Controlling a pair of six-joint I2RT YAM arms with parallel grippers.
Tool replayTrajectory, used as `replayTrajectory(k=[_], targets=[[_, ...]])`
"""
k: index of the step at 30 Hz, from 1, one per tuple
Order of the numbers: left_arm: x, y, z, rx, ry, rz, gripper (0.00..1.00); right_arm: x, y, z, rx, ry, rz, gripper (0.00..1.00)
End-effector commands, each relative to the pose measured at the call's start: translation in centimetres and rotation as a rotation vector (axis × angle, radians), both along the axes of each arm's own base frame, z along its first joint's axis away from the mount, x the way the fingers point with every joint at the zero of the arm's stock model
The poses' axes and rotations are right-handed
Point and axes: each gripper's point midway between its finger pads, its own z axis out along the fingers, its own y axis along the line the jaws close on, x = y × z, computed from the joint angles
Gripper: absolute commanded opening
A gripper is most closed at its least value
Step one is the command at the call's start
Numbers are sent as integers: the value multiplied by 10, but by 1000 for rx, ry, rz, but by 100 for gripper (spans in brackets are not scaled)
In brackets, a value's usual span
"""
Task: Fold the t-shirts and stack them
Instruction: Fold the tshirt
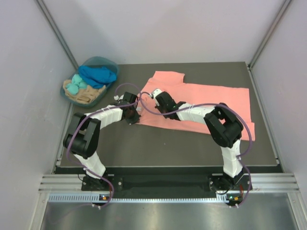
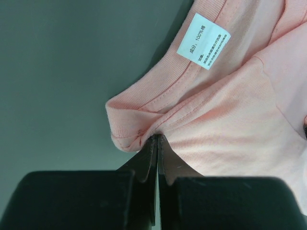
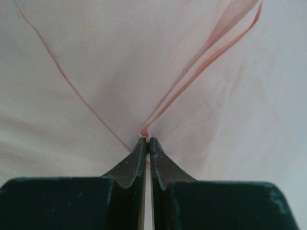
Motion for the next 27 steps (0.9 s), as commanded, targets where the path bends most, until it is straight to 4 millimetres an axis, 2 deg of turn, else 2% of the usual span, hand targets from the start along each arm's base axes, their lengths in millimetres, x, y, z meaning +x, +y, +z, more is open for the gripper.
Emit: replayTrajectory(k=[1, 5, 8, 14, 22, 27], targets=[[-35, 33, -36, 153, 132, 18, 1, 14, 12, 31, 59, -82, -12, 0], [-38, 38, -38, 174, 139, 28, 1, 20, 4, 39, 72, -109, -46, 0], [-41, 43, -36, 190, 134, 40, 1, 29, -10, 53, 83, -154, -99, 0], [-44, 44, -37, 197, 133, 44, 1, 49, -41, 61, 100, -176, -183, 0], [-47, 44, -40, 206, 142, 42, 1, 63, -75, 59, 127, -176, -288, 0], [-50, 42, -42, 216, 152, 35, 1, 67, -89, 47, 124, -157, -351, 0]])
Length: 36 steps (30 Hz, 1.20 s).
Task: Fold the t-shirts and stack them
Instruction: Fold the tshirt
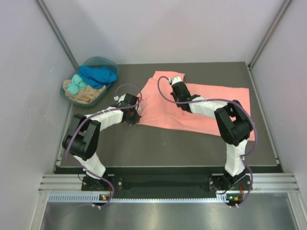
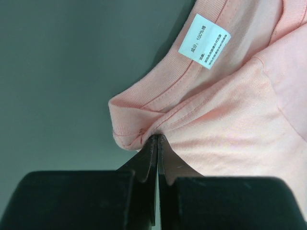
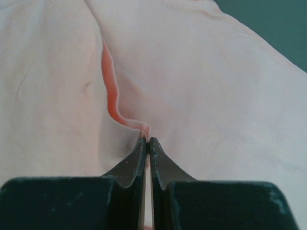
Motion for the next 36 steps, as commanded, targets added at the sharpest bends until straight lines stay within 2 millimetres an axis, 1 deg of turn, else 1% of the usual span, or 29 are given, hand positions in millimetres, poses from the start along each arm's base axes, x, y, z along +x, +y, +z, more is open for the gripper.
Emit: replayTrajectory(k=[1, 4, 8, 10, 12, 13, 15, 16, 18, 19, 20, 21, 22, 23, 24, 25, 26, 27, 28, 29, 30, 31, 32, 33, 34, 35, 36], targets=[[-48, 42, -41, 189, 185, 27, 1, 10, -5, 19, 50, -62, -61, 0], [-51, 45, -42, 206, 194, 28, 1, 11, -11, 16, 59, -60, -108, 0], [-56, 49, -43, 222, 201, 37, 1, 13, -22, 18, 60, -63, -177, 0], [-59, 49, -44, 224, 208, 33, 1, 10, -26, 18, 49, -51, -200, 0], [-62, 50, -45, 238, 216, 31, 1, 8, -31, 22, 50, -55, -237, 1], [-66, 52, -46, 250, 226, 31, 1, 5, -36, 21, 41, -44, -256, 5], [-70, 56, -46, 263, 227, 38, 1, 1, -40, 27, 51, -44, -282, 10], [-74, 59, -47, 272, 233, 41, 1, -1, -43, 27, 46, -34, -289, 18], [-78, 61, -44, 273, 231, 50, 1, -5, -44, 37, 66, -40, -294, 26], [-80, 62, -42, 273, 229, 55, 1, -10, -46, 39, 61, -27, -299, 28], [-83, 64, -38, 273, 226, 62, 2, -13, -47, 48, 77, -36, -309, 31], [-84, 65, -35, 272, 219, 65, 2, -16, -49, 51, 82, -29, -317, 32], [-85, 67, -31, 276, 210, 72, 4, -24, -54, 49, 66, 7, -328, 32], [-82, 67, -21, 265, 182, 75, 8, -27, -55, 58, 97, 5, -356, 33], [-82, 68, -15, 267, 174, 76, 11, -34, -60, 57, 93, 31, -373, 34], [-76, 64, -6, 249, 147, 73, 13, -40, -62, 55, 103, 49, -382, 34], [-70, 59, 6, 225, 108, 44, 15, -45, -61, 59, 147, 62, -393, 34], [-60, 51, 15, 193, 58, 23, 26, -49, -69, 57, 157, 84, -416, 34], [-51, 44, 24, 165, 20, 2, 30, -54, -73, 53, 167, 104, -424, 34], [-46, 34, 33, 135, -11, -72, 32, -57, -74, 58, 206, 111, -428, 34], [-34, 24, 41, 101, -67, -110, 36, -58, -85, 59, 218, 113, -454, 35], [-29, 18, 45, 88, -90, -146, 39, -62, -90, 55, 221, 123, -465, 34], [-28, 6, 44, 56, -91, -230, 41, -63, -93, 60, 246, 124, -468, 35], [-25, -1, 44, 39, -101, -275, 42, -64, -102, 60, 255, 128, -487, 35], [-18, -8, 49, 25, -112, -305, 43, -68, -107, 57, 256, 141, -494, 35], [-17, -11, 37, 38, -83, -354, 43, -69, -108, 61, 272, 137, -494, 35], [-20, -24, 36, -14, -68, -414, 44, -69, -113, 62, 275, 137, -501, 35]])
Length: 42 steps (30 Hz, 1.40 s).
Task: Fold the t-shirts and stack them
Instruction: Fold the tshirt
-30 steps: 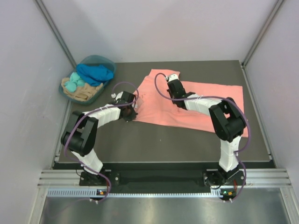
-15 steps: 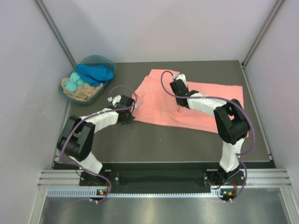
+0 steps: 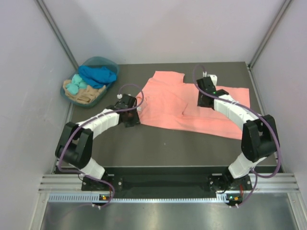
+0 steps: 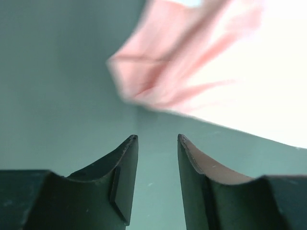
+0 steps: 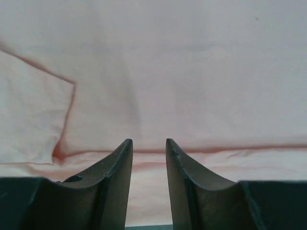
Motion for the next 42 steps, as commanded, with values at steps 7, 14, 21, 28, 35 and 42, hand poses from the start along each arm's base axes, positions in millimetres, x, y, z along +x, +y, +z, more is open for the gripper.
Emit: replayTrajectory(k=[7, 14, 21, 28, 35, 42], targets=[[42, -47, 5, -93, -86, -276, 39, -18, -8, 3, 83, 15, -13, 35], [49, -45, -16, -72, -31, -215, 31, -19, -8, -3, 99, 24, -9, 34], [29, -1, -60, 123, 123, -22, 17, -20, -17, 2, 115, 14, -20, 34], [-44, 51, -71, 292, 296, 132, 9, -29, -31, -3, 112, 38, -56, 35], [-45, 47, -30, 220, 190, 161, 12, -42, -28, -9, 160, 58, -71, 34], [17, -4, 27, 55, 65, 97, 16, -54, -24, -21, 188, 93, -60, 34]])
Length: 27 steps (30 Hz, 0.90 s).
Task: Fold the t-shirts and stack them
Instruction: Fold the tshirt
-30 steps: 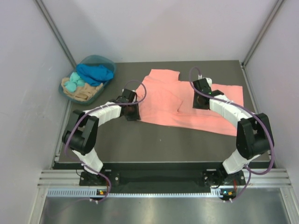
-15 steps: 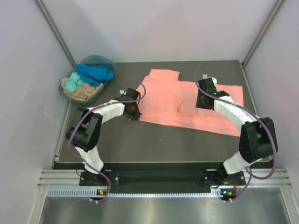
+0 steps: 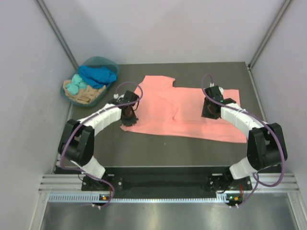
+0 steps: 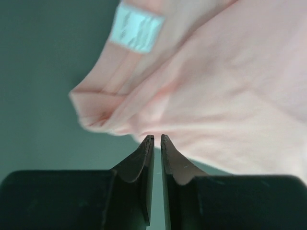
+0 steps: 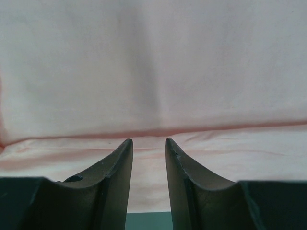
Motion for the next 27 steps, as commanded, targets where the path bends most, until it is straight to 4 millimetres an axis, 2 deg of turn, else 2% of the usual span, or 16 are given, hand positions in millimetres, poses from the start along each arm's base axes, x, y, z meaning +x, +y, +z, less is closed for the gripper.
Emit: replayTrajectory(k=[1, 4, 7, 10, 14, 16, 17, 18, 21, 27], targets=[[33, -21, 31, -50, -71, -26, 16, 1, 6, 16, 63, -52, -2, 35], [50, -46, 28, -136, -110, -93, 17, 1, 14, 9, 100, -35, 9, 35], [45, -48, 4, -139, -52, -96, 16, -1, 18, -5, 118, -2, -2, 35], [30, -26, -25, -27, 38, -46, 15, -5, 10, -17, 95, 27, -50, 34], [-6, 5, -52, 94, 133, -16, 15, -25, -9, -35, 53, 94, -152, 34], [-15, 9, -54, 87, 134, -5, 15, -40, -19, -46, 38, 123, -208, 34], [-28, 13, -60, 88, 156, -3, 15, -46, -21, -50, 37, 134, -220, 34], [-28, 11, -56, 70, 134, 0, 15, -57, -24, -57, 30, 157, -233, 34], [-46, 10, -56, 59, 146, -7, 16, -72, -30, -61, 24, 162, -279, 34], [-69, 22, -48, 97, 140, 7, 17, -79, -36, -49, 15, 135, -296, 35]])
